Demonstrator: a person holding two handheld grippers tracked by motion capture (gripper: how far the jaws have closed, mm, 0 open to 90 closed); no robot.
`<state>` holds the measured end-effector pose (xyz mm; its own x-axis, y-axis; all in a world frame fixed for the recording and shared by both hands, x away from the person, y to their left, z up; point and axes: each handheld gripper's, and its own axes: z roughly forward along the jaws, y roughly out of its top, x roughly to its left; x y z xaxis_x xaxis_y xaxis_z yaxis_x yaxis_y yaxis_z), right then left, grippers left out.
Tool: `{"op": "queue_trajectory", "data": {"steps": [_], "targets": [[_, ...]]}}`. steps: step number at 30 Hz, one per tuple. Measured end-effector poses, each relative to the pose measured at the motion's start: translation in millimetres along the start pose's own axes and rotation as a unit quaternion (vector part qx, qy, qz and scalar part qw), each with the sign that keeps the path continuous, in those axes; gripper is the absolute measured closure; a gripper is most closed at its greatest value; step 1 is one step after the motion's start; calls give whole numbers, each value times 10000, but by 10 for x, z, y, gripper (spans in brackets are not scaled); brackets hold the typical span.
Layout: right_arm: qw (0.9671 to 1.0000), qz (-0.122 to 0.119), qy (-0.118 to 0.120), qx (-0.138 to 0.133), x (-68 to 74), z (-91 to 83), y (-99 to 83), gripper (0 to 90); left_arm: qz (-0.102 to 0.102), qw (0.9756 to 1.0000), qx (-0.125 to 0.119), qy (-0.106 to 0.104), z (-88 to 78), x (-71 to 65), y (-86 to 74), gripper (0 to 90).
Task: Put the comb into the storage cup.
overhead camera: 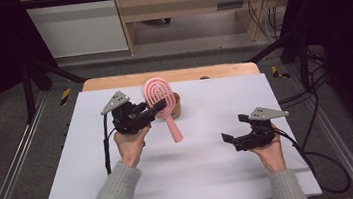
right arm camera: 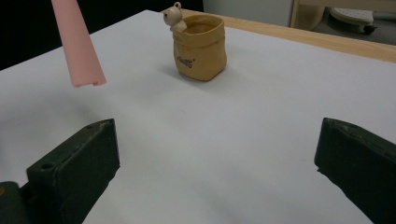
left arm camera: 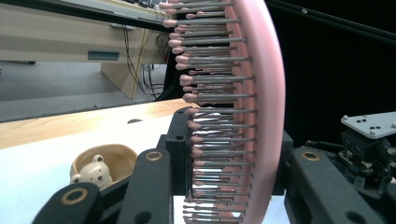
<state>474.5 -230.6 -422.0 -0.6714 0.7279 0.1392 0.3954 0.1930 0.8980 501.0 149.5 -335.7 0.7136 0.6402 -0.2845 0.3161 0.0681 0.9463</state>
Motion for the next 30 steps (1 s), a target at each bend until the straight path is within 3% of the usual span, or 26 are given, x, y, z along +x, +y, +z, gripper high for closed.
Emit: {"op": "queue_trajectory", "data": {"steps": [17,30], "targets": [[10000,59,-60,-52,-97,-53,-44,4,116,9998,-17,139,14,71,153,632],[9999,43,-100,-31,-152,-62,-86,4,187,9997,-75,131,71,81,294,632]]}}
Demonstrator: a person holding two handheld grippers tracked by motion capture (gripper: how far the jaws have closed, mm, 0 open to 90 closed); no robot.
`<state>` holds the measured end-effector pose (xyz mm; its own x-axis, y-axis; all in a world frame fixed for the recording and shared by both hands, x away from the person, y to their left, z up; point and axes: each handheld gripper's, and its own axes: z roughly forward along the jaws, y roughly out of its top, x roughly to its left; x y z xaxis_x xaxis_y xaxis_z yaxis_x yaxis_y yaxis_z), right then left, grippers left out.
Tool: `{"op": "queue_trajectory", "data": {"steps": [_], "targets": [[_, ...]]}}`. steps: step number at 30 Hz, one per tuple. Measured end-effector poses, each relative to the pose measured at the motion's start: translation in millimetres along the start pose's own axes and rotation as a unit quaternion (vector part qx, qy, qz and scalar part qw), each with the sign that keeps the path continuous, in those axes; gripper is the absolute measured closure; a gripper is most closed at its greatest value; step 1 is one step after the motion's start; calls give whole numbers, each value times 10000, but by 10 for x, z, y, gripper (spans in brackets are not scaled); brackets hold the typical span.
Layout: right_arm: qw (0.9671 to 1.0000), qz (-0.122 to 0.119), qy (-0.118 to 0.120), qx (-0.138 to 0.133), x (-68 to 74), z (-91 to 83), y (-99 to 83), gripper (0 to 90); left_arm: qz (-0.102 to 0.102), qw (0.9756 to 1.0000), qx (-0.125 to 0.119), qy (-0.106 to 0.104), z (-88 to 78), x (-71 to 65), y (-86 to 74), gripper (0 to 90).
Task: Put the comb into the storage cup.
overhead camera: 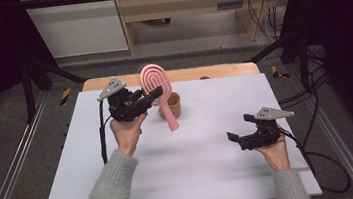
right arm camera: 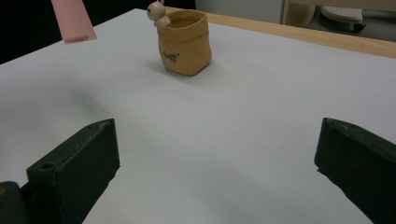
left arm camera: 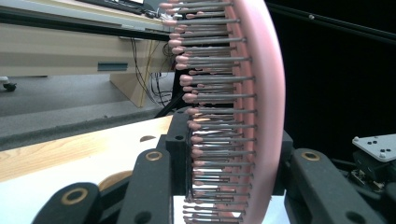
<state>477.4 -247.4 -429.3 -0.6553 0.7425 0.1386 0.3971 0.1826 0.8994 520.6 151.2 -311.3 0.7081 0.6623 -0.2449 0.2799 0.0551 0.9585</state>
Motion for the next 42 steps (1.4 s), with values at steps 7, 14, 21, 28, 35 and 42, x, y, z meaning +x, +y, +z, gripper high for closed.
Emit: {"op": "queue_trajectory", "data": {"steps": [7,14,21,28,35,42], "targets": [[10000,1,6,-23,-16,0,-14,4,25,10000,-12,7,32,7,42,632],[10000,35,11,-4,-24,8,-31,3,41,10000,7,50,61,41,87,632],[10000,23,14,-10,-29,13,-41,3,57,10000,2,77,112,70,156,632],[10000,60,13,-6,-42,7,-53,3,54,9999,0,107,178,104,232,632],[10000,76,24,-26,-38,7,-53,4,23,9998,3,184,241,169,298,631],[10000,49,43,9,-36,14,-59,4,-25,9996,-23,270,279,266,349,631]]}}
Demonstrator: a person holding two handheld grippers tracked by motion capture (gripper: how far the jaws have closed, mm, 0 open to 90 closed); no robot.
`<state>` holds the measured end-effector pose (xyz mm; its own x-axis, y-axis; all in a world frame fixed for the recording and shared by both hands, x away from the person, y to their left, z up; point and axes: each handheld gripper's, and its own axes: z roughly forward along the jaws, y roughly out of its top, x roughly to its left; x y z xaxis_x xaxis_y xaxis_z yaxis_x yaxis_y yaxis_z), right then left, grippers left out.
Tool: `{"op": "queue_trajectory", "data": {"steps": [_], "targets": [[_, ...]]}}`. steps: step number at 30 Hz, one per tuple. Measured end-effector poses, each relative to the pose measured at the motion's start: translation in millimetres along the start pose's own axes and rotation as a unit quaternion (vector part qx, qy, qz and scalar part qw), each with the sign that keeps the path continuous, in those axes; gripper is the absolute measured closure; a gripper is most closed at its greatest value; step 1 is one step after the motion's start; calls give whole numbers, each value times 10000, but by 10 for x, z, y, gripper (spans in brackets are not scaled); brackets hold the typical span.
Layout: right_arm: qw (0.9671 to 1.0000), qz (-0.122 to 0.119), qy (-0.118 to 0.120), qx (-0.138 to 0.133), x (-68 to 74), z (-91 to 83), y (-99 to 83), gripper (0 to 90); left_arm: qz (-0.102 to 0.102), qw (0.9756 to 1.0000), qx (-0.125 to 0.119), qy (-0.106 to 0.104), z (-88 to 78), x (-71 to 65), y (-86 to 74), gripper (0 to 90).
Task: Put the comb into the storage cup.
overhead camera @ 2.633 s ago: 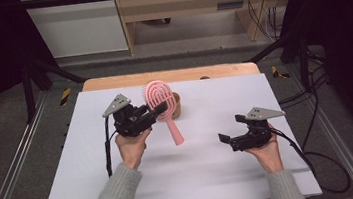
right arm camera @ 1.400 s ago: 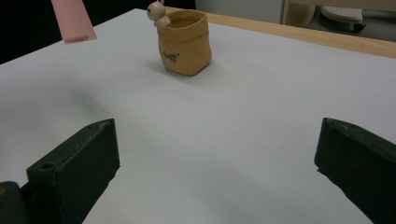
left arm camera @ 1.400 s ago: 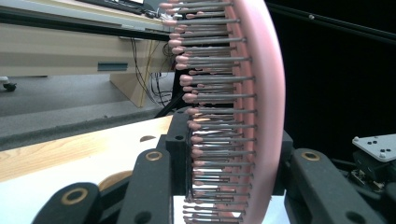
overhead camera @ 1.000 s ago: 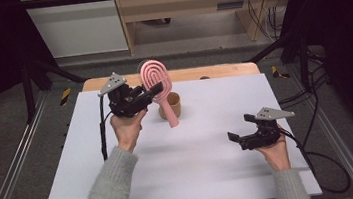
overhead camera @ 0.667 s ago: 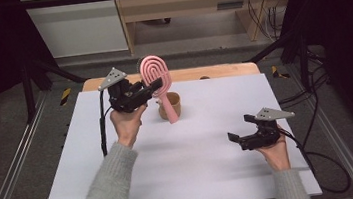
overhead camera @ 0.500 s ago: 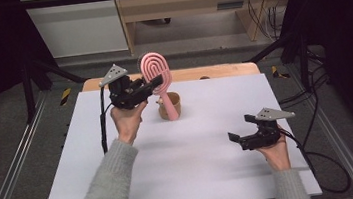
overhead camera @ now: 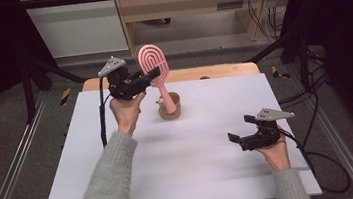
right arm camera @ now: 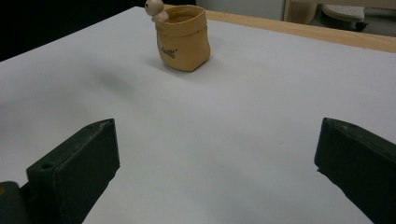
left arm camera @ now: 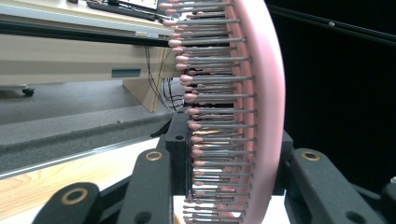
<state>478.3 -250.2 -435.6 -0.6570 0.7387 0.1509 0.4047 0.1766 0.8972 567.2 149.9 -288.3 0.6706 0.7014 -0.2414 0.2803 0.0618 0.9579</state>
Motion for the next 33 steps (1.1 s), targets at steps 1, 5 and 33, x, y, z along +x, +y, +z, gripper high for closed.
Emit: {"op": "queue_trajectory", "data": {"steps": [1,5,33], "targets": [[10000,-1,1,-5,0,0,0,3,-21,10000,2,13,9,11,9,632],[10000,-1,0,4,2,-1,0,4,-20,10000,-33,48,45,32,52,632],[10000,-35,-9,7,-7,0,-5,4,-25,9992,71,399,420,221,18,631]]}}
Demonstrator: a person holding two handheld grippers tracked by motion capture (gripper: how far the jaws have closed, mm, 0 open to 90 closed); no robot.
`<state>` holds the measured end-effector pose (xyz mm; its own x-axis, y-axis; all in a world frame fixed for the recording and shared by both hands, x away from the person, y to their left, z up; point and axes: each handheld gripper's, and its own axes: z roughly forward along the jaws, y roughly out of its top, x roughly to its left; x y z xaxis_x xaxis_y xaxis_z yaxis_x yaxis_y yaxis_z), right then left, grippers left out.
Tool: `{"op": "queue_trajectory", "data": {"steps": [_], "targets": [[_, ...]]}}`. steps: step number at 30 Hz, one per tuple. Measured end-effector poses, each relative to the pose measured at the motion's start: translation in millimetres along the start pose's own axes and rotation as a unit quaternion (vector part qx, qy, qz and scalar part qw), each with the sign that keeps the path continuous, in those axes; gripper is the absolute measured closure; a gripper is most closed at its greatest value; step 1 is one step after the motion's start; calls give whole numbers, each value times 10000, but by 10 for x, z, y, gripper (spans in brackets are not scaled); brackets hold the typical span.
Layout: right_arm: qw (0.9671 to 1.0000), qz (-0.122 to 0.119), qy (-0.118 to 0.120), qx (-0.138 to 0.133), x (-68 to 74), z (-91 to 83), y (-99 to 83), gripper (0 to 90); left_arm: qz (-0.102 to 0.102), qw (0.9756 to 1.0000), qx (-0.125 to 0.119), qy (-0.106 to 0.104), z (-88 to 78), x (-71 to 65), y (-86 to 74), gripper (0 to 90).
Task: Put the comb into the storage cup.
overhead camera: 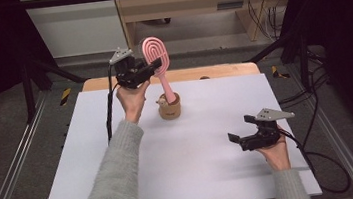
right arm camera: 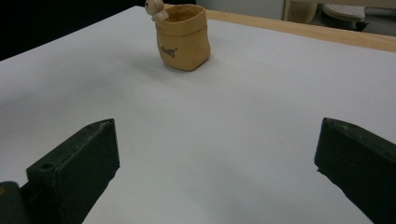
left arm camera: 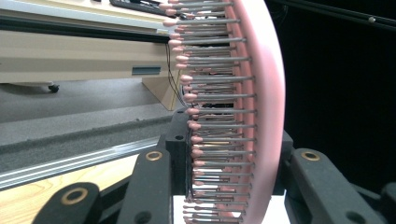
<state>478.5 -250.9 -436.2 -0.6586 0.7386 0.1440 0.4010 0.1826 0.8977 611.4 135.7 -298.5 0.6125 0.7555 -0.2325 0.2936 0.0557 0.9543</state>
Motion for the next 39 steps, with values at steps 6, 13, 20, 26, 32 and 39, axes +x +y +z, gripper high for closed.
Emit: {"op": "queue_trajectory", "data": {"steps": [6,13,20,26,32,39], "targets": [[10000,34,24,15,6,9,-4,3,1,10000,14,45,61,33,-30,631],[10000,24,23,5,6,12,-6,3,-34,9999,11,97,134,65,-61,631],[10000,15,14,10,3,9,-6,3,63,9998,66,150,219,73,-77,631],[10000,35,17,-12,0,5,-8,3,126,9997,95,210,295,91,-102,631],[10000,18,5,-17,-3,1,-7,3,106,9995,154,239,343,130,-141,631],[10000,-5,5,-6,-3,6,-10,3,91,9994,234,252,387,165,-208,631]]}}
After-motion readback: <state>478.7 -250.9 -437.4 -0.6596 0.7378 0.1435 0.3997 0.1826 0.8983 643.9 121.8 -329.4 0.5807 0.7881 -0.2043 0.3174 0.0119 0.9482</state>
